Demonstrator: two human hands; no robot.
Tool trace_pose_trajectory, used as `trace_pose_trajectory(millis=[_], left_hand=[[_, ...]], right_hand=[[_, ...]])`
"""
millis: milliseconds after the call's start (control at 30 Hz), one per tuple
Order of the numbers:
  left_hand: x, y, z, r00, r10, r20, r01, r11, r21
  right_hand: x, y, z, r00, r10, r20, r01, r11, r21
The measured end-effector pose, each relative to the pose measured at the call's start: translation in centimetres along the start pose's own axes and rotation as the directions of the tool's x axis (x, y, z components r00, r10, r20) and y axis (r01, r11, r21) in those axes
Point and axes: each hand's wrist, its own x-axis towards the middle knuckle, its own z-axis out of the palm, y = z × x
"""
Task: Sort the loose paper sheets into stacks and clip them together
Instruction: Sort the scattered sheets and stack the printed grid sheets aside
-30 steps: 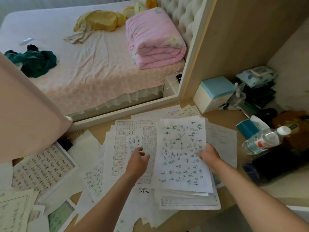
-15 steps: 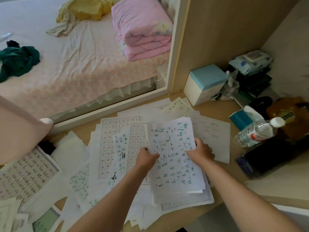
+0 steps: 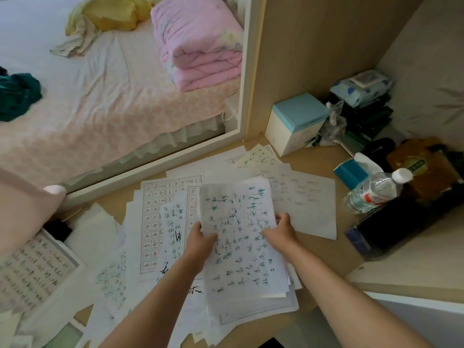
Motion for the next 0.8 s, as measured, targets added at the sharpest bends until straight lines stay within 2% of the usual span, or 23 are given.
trace_pose_trajectory(millis=[67,167,300,400,500,633,733,800], left_hand=[[-0.6,-0.2,-1.9,1.000,0.010,0.021,-0.008,0.997,-0.074],[-1.8,0.0,-5.0,0.999,0.036,0.031,-0.032,0.990,-0.135],[-4.8,1.2,-8.4,0.988,0.153,0.011,-0.147,0.964,-0.221],[-7.3,2.1,-11.2,0.964,0.254,-0.084,-0.267,0.934,-0.237],[-10.0,2.8,-14.2,0.920,0.358,-0.162,-0.390,0.881,-0.267],[-13.5,2.7,-17.0,0.830,0.495,-0.259,-0.557,0.770,-0.313],[-15.3,1.6,-18.0,0.769,0.536,-0.350,-0.636,0.702,-0.322],[-16.0,0.7,-18.4,0.726,0.568,-0.387,-0.680,0.680,-0.276]], right_hand=[[-0.8,-0.4,0.5,0.996,0.028,0.079,-0.041,0.985,0.167],[-2.1,-1.3,1.3,0.989,-0.032,0.145,0.002,0.979,0.204],[-5.2,-3.9,3.1,0.989,-0.124,0.078,0.095,0.949,0.302],[-8.2,-6.6,4.2,0.960,-0.274,0.047,0.242,0.907,0.345],[-12.1,-9.5,4.8,0.886,-0.460,-0.050,0.446,0.819,0.360],[-16.6,-11.8,6.1,0.787,-0.603,-0.133,0.605,0.711,0.357],[-18.6,-11.8,7.5,0.753,-0.645,-0.131,0.652,0.701,0.289],[-19.5,-11.4,8.4,0.763,-0.639,-0.097,0.636,0.715,0.290]])
